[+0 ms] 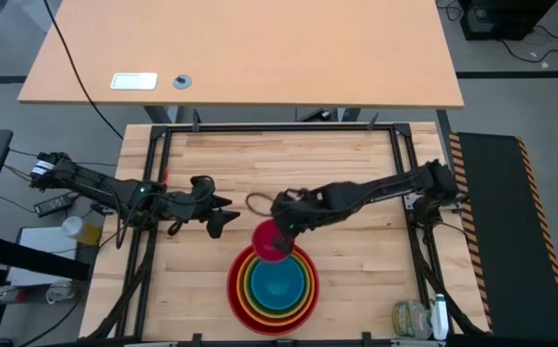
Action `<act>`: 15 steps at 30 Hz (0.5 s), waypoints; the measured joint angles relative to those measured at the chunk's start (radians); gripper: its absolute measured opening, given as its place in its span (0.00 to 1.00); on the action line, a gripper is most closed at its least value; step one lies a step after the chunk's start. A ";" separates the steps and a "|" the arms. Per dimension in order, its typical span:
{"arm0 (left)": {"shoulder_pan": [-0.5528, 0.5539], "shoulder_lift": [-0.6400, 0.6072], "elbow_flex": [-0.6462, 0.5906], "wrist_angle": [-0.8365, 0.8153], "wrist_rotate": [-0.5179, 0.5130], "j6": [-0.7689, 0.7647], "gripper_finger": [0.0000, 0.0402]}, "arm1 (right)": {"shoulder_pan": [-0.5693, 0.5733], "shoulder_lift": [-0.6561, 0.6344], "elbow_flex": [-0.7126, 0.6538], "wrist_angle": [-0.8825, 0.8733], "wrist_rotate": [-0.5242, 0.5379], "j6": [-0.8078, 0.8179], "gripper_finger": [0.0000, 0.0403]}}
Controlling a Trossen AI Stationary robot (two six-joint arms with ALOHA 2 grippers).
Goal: Nest bowls inside each other
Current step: Stack the pink bowl on top of the blue bowl
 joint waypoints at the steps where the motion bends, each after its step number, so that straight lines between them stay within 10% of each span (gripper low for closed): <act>1: 0.000 0.000 0.000 0.000 0.000 0.000 0.72 | 0.013 0.018 0.018 0.000 -0.004 -0.022 0.06; 15: -0.007 -0.001 0.000 0.018 0.165 -0.001 0.72 | 0.150 0.208 0.050 0.003 -0.054 -0.105 0.06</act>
